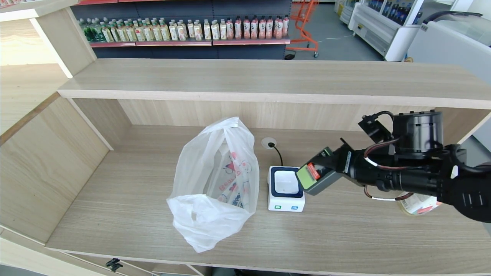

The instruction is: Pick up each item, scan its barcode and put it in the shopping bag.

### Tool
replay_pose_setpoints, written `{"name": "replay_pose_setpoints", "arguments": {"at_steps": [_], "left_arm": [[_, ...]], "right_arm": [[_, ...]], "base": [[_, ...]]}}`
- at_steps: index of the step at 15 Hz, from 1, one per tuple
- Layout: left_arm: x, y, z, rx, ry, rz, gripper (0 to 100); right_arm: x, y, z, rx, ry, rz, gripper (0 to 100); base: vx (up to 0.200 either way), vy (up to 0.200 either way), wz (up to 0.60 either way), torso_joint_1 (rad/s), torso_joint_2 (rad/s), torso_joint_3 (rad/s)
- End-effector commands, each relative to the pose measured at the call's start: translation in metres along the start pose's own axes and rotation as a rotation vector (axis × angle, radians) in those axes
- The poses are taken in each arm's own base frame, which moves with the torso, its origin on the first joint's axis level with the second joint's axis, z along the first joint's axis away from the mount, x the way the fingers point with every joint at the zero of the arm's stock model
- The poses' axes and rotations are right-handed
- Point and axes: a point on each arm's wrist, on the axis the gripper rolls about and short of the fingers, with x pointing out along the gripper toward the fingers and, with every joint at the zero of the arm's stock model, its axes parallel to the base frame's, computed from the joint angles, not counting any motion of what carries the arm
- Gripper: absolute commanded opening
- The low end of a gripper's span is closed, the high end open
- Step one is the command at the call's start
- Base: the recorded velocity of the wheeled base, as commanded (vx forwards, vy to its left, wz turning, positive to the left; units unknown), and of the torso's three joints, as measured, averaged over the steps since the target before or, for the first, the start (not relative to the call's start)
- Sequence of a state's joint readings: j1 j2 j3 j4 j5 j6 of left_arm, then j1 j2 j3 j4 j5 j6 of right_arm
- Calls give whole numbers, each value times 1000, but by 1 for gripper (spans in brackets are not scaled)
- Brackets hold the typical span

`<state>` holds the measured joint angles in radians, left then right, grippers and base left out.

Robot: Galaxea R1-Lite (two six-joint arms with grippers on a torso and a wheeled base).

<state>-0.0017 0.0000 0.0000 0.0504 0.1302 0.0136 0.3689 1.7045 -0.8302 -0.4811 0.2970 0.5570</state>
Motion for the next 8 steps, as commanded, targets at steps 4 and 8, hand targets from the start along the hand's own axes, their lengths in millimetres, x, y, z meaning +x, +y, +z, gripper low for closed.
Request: {"name": "replay_pose_setpoints", "arguments": {"at_steps": [4, 8], "left_arm": [[0, 0, 0, 0, 0, 0, 100], [0, 0, 0, 0, 0, 0, 100]], "right_arm": [[57, -9, -27, -74, 101, -79, 0], [76, -6, -25, -111, 70, -45, 0]], "base": [[0, 0, 0, 0, 0, 0], [0, 0, 0, 0, 0, 0]]}}
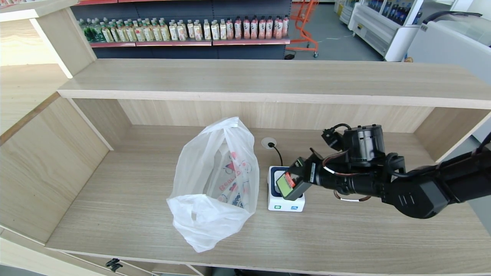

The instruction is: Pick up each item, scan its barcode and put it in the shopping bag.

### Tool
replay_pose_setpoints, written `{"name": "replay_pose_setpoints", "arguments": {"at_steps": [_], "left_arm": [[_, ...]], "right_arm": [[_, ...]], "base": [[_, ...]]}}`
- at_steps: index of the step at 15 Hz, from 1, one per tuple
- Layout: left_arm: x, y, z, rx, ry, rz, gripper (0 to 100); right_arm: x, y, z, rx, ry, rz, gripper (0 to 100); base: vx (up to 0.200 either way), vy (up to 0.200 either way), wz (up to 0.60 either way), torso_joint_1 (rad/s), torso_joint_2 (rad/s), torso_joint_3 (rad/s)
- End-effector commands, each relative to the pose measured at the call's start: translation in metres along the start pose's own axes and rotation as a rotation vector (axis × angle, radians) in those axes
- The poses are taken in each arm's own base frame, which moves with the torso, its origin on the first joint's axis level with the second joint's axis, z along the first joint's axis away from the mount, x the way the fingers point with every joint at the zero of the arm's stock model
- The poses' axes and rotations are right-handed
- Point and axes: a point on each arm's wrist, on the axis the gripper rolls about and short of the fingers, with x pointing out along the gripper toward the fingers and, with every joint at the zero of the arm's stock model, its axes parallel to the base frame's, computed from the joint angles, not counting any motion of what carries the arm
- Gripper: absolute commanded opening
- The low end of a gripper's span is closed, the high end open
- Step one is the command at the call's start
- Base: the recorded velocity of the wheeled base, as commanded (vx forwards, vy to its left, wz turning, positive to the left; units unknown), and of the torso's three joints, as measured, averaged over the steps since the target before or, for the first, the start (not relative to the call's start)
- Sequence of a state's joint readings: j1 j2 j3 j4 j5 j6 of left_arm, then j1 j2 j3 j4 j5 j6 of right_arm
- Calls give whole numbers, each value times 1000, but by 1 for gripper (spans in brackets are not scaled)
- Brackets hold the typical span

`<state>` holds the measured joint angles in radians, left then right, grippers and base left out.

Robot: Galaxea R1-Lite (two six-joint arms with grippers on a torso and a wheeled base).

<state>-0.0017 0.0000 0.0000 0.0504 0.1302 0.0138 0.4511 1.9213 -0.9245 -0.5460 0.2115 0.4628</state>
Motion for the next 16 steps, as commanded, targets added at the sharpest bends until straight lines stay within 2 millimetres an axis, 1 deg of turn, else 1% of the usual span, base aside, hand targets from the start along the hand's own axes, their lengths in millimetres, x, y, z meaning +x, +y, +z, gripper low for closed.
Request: {"name": "replay_pose_setpoints", "arguments": {"at_steps": [1, 3, 5, 6, 7, 8, 9, 10, 11, 12, 13, 14, 16], "left_arm": [[0, 0, 0, 0, 0, 0, 100], [0, 0, 0, 0, 0, 0, 100], [0, 0, 0, 0, 0, 0, 100], [0, 0, 0, 0, 0, 0, 100], [0, 0, 0, 0, 0, 0, 100], [0, 0, 0, 0, 0, 0, 100], [0, 0, 0, 0, 0, 0, 100], [0, 0, 0, 0, 0, 0, 100], [0, 0, 0, 0, 0, 0, 100], [0, 0, 0, 0, 0, 0, 100], [0, 0, 0, 0, 0, 0, 100], [0, 0, 0, 0, 0, 0, 100], [0, 0, 0, 0, 0, 0, 100]], "right_arm": [[15, 0, 0, -2, 9, 3, 0], [21, -1, 1, -4, 8, 0, 0], [22, -1, -1, -5, 13, -3, 0], [20, 1, 1, -6, 5, 5, 0], [13, 7, 7, -5, -15, 20, 0], [-1, 22, 14, -3, -49, 58, 0], [-20, 39, 24, -15, -96, 101, 0], [-33, 46, 30, -25, -129, 123, 0], [-55, 57, 39, -53, -182, 153, 0], [-88, 61, 40, -145, -212, 148, 0], [-107, 56, 32, -199, -192, 117, 0], [-122, 49, 24, -238, -190, 92, 0], [-138, 40, 15, -257, -196, 60, 0]], "base": [[0, 0, 0, 0, 0, 0], [0, 0, 0, 0, 0, 0], [0, 0, 0, 0, 0, 0], [0, 0, 0, 0, 0, 0], [0, 0, 0, 0, 0, 0], [0, 0, 0, 0, 0, 0], [0, 0, 0, 0, 0, 0], [0, 0, 0, 0, 0, 0], [0, 0, 0, 0, 0, 0], [0, 0, 0, 0, 0, 0], [0, 0, 0, 0, 0, 0], [0, 0, 0, 0, 0, 0], [0, 0, 0, 0, 0, 0]]}}
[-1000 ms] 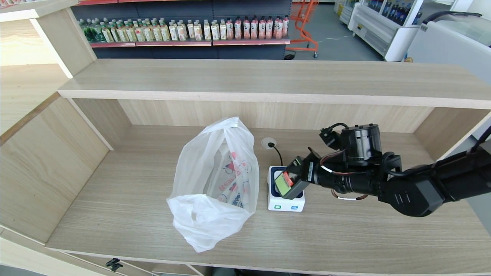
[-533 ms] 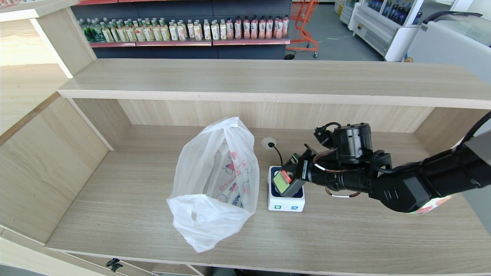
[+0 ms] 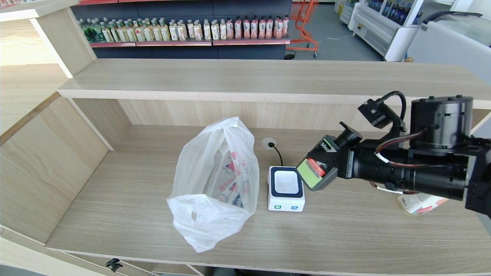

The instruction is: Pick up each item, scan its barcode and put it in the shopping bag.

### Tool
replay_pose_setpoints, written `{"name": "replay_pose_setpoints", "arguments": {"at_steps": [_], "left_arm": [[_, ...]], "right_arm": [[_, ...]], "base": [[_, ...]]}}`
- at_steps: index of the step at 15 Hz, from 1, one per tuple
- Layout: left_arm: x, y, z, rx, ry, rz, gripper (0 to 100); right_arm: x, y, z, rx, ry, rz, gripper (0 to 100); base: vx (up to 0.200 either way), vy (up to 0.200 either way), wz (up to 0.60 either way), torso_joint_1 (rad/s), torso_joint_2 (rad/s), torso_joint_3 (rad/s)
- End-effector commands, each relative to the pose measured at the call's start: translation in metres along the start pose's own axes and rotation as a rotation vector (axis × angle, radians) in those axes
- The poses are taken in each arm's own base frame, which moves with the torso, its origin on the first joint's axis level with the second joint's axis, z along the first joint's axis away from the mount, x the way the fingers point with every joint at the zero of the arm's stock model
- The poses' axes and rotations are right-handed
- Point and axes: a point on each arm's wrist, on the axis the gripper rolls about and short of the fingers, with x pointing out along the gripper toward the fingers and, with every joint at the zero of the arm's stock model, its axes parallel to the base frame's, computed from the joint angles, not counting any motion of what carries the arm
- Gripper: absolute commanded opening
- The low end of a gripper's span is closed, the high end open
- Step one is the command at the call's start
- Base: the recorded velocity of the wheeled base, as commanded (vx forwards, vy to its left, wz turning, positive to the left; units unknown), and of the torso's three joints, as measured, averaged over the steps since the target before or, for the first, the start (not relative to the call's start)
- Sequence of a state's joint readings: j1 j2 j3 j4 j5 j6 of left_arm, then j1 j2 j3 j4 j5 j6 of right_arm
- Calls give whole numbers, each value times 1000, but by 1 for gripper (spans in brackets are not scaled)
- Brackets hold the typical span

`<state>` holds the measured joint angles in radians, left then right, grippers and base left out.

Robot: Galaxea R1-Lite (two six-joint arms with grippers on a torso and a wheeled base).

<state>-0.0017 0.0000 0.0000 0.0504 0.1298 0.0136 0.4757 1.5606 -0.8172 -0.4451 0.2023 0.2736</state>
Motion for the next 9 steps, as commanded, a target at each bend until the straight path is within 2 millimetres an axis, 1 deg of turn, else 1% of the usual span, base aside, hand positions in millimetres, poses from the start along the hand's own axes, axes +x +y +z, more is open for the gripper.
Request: {"name": "replay_pose_setpoints", "arguments": {"at_steps": [1, 2, 5, 8, 9], "left_arm": [[0, 0, 0, 0, 0, 1, 100], [0, 0, 0, 0, 0, 1, 100], [0, 0, 0, 0, 2, 1, 100], [0, 0, 0, -10, 2, 1, 100], [0, 0, 0, -10, 2, 1, 100]], "right_arm": [[-44, 0, -1, -28, -61, -19, 0], [-50, -1, -4, -25, -60, -25, 0], [-53, -3, -9, -19, -47, -35, 0], [-53, -4, -12, -14, -36, -39, 0], [-51, -6, -14, -8, -26, -43, 0]], "base": [[0, 0, 0, 0, 0, 0], [0, 0, 0, 0, 0, 0], [0, 0, 0, 0, 0, 0], [-200, 0, 0, 4, 4, -1], [0, 0, 0, 0, 0, 0]]}}
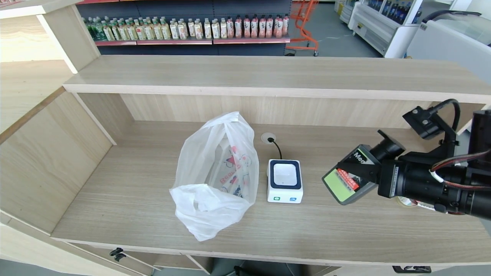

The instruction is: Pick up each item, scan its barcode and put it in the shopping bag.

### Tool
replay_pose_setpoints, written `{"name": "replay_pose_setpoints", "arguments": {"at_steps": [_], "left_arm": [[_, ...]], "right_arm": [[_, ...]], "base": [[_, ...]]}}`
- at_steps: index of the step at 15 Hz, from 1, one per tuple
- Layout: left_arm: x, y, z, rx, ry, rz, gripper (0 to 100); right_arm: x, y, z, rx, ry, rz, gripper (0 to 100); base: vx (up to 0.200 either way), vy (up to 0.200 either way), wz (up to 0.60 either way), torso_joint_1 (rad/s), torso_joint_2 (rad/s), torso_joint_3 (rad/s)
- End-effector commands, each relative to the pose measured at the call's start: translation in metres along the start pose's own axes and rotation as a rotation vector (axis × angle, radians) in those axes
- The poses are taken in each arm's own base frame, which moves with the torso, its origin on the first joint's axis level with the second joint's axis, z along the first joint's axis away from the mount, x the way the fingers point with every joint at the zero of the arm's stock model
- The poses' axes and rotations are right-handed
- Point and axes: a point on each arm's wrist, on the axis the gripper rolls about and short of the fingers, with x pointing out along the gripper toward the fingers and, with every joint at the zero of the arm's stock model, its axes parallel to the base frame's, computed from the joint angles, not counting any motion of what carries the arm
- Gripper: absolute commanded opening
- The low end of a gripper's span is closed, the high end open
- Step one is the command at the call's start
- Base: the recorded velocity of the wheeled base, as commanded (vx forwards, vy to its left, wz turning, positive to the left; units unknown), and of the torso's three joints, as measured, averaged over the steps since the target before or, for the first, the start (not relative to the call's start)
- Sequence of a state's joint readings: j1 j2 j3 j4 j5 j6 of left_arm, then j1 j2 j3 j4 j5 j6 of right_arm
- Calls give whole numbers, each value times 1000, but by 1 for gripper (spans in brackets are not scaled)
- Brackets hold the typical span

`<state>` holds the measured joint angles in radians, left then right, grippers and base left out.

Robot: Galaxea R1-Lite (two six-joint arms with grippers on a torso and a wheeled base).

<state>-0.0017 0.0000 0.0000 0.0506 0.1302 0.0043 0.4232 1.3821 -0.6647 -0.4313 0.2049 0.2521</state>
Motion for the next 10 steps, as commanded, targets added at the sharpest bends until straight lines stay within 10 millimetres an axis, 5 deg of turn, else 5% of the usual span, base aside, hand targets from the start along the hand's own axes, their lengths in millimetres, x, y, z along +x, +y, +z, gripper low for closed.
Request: {"name": "replay_pose_setpoints", "arguments": {"at_steps": [1, 5, 10], "left_arm": [[0, 0, 0, 1, 2, 0, 100], [0, 0, 0, -1, 2, 0, 100], [0, 0, 0, -4, 2, 0, 100]], "right_arm": [[0, -1, -2, 9, 4, -3, 0], [4, -3, -2, 39, 14, 0, 0], [35, -8, 3, 144, 45, -14, 0]], "base": [[0, 0, 0, 0, 0, 0], [0, 150, 0, 1, 1, 5], [0, 200, 0, 11, 7, 0]]}}
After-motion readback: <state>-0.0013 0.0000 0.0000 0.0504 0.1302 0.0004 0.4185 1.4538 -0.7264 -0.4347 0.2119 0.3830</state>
